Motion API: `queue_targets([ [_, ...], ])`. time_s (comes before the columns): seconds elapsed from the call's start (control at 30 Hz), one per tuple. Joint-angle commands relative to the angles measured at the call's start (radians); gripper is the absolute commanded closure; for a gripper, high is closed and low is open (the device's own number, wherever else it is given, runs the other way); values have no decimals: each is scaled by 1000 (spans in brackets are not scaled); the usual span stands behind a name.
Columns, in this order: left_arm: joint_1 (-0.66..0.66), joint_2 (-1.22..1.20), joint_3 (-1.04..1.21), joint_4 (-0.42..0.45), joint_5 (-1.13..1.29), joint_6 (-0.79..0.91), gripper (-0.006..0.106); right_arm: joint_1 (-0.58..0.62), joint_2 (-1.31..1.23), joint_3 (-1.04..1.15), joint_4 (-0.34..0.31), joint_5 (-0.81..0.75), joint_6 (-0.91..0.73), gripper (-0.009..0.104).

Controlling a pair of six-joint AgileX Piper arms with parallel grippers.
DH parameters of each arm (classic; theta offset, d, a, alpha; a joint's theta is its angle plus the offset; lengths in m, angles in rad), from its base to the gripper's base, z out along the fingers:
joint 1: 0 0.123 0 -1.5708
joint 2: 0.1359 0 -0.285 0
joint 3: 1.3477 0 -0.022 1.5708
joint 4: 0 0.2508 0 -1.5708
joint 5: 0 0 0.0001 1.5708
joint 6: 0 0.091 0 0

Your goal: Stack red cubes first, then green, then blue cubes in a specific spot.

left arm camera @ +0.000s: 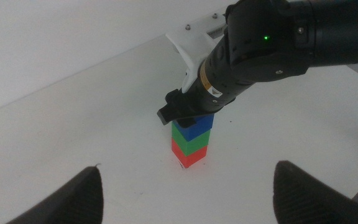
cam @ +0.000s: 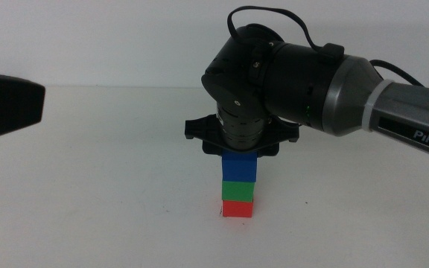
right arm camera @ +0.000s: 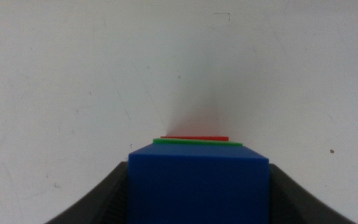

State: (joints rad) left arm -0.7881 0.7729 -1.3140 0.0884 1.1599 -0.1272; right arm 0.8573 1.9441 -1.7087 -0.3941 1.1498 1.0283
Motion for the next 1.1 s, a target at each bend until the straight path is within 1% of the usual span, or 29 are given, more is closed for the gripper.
queue_targets([
  [0.0, 1, -1, 4, 1, -14, -1, 7, 2, -1, 4, -24, -2, 3, 78],
  [0.1, 1, -1, 4, 1, -14, -1, 7, 2, -1, 4, -24, -2, 3, 78],
  [0.13, 1, -1, 4, 1, -14, -4, 7, 2, 10, 4, -24, -3, -5, 47],
  [0.17, 1, -1, 4, 1, -14, -4, 7, 2, 15, 4, -24, -3, -9, 42],
  [0.27, 1, -1, 4, 1, -14, 0, 7, 0, 17, 4, -24, -6, -5, 36],
  [0.43, 1, -1, 4, 1, -14, 0, 7, 0, 1, 1, -35, -16, -5, 35],
  [0.53, 1, -1, 4, 1, -14, 0, 7, 13, -82, 1, -55, -14, -11, 35],
  [0.67, 1, -1, 4, 1, -14, 0, 7, 52, -276, 2, -119, 59, -143, 35],
  [0.77, 1, -1, 4, 1, -14, 0, 7, 48, -438, 32, -136, 71, -206, 35],
  [0.83, 1, -1, 4, 1, -14, 0, 7, 29, -583, 104, -155, 71, -237, 35],
  [0.9, 1, -1, 4, 1, -14, 0, 7, -2, -745, 229, -171, 71, -252, 35],
  [0.97, 1, -1, 4, 1, -14, 0, 7, -47, -895, 360, -155, -7, -317, 35],
  [1.0, 1, -1, 4, 1, -14, 0, 7, -81, -976, 447, -127, -60, -369, 35],
  [1.07, 1, -1, 4, 1, -14, 0, 7, -153, -1107, 563, -47, -161, -455, 32],
])
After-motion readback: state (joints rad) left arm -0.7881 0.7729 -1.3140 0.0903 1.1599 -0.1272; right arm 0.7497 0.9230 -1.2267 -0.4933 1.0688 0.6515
